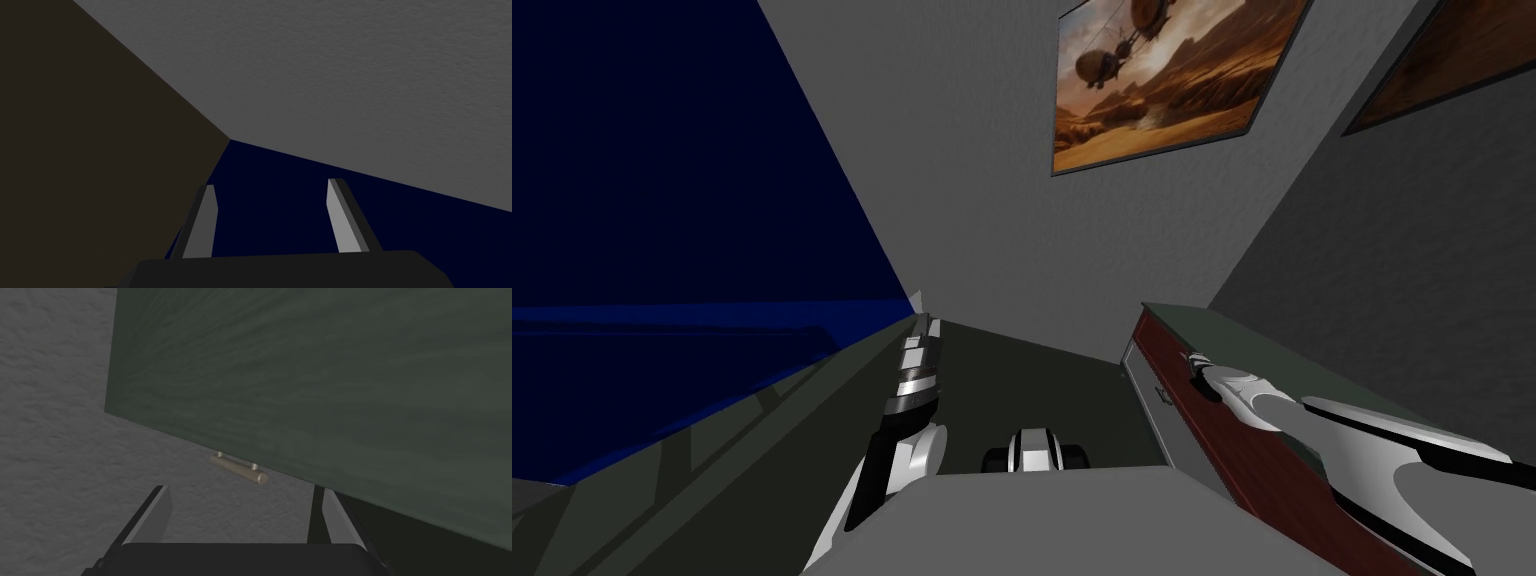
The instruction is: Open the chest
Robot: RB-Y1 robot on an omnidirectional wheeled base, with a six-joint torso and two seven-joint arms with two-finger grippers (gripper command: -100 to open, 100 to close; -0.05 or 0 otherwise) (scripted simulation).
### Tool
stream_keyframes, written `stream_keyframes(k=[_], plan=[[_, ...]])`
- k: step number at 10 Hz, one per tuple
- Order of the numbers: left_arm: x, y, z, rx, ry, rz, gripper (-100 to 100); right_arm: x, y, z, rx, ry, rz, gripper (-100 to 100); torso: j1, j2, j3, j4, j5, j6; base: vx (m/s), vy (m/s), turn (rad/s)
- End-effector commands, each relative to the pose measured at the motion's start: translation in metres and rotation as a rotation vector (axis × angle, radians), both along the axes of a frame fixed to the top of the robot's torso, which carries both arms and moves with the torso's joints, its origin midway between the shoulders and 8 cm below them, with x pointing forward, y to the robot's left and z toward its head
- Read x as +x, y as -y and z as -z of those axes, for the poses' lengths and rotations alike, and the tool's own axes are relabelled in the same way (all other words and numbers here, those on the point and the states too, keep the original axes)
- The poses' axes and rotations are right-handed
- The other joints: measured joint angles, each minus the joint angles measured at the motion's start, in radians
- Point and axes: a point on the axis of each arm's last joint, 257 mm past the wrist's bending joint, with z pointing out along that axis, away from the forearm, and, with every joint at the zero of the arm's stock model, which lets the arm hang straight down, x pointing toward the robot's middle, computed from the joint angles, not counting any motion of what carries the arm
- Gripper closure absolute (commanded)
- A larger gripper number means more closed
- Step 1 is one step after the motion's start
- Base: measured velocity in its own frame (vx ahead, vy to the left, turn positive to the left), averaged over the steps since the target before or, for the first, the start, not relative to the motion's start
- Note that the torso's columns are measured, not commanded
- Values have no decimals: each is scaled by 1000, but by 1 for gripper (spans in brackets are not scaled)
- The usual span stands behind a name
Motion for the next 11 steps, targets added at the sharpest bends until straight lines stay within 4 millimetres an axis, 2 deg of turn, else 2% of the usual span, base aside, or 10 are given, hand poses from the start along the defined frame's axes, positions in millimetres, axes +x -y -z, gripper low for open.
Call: stream_keyframes(k=[1, 2, 3, 5, 11], plan=[[0, 0, 0, 0, 0, 0, 0, -2, -3, 4, 0, 1, 6, -100, -1, 0, -1, 0, -1, 1, 33, -91, 5], [0, 0, 0, 0, 0, 0, 0, -2, -3, 4, 2, 2, 5, -100, 4, 1, 0, 0, 1, 1, 12, -32, -2], [0, 0, 0, 0, 0, 0, 0, -2, 4, -6, 0, 1, -4, 100, 8, 2, 1, 1, 2, 1, -17, 99, -86], [0, 0, 0, 0, 0, 0, 0, -3, 4, -6, -5, 1, 0, 100, 14, 5, 3, 2, 5, 1, -24, 96, -9], [0, 0, 0, 0, 0, 0, 0, -7, 1, 4, 8, 0, 13, 100, 3, 1, 1, 2, 2, -2, 63, 143, 24]])
